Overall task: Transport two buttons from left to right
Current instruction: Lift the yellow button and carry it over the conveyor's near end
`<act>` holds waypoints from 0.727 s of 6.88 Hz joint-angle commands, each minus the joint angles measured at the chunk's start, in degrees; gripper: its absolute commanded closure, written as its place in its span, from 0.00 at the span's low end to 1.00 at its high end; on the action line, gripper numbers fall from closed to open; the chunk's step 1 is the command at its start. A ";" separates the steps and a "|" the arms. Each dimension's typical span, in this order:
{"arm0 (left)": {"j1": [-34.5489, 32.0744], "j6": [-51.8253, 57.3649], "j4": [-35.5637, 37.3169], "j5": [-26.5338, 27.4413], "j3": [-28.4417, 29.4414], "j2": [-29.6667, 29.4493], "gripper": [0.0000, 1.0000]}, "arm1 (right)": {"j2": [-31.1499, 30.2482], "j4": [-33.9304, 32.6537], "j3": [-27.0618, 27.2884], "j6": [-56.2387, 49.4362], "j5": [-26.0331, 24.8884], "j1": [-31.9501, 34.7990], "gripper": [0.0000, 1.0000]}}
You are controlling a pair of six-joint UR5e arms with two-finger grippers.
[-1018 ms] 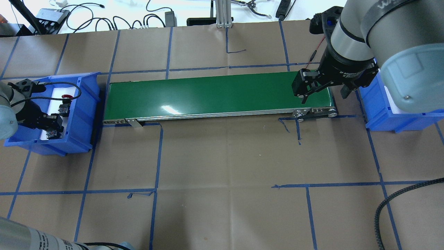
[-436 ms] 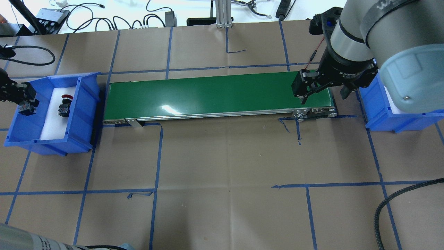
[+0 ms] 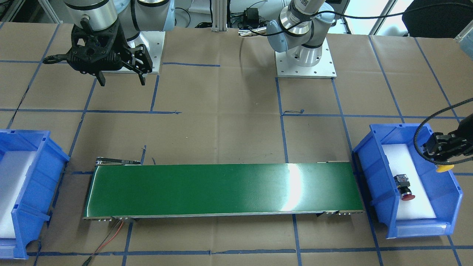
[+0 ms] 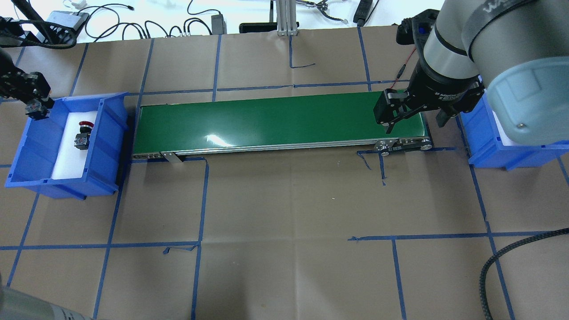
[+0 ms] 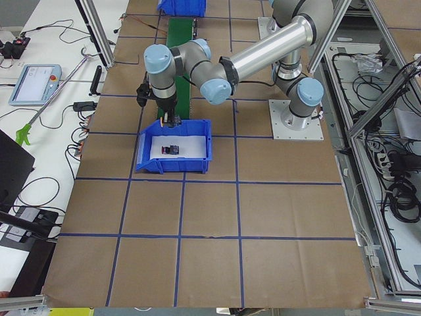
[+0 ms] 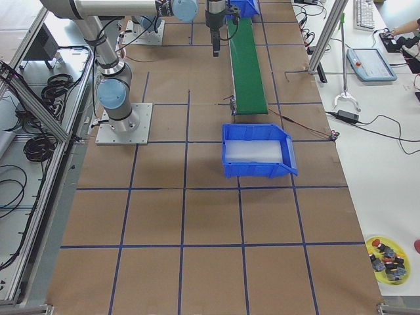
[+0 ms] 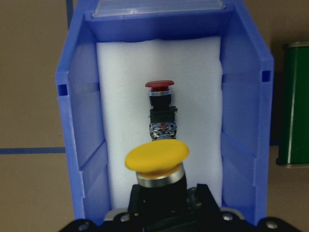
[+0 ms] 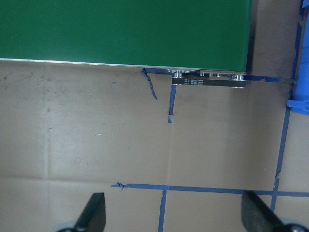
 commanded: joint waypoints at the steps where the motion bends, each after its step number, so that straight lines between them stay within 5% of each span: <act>1: -7.98 -4.29 -0.14 0.36 0.82 0.59 0.86 | 0.00 0.00 -0.09 0.00 -0.01 0.00 0.00; 5: -18.63 -15.64 0.39 0.19 -0.67 -3.17 0.86 | 0.09 0.00 -0.17 0.00 -0.18 0.00 0.00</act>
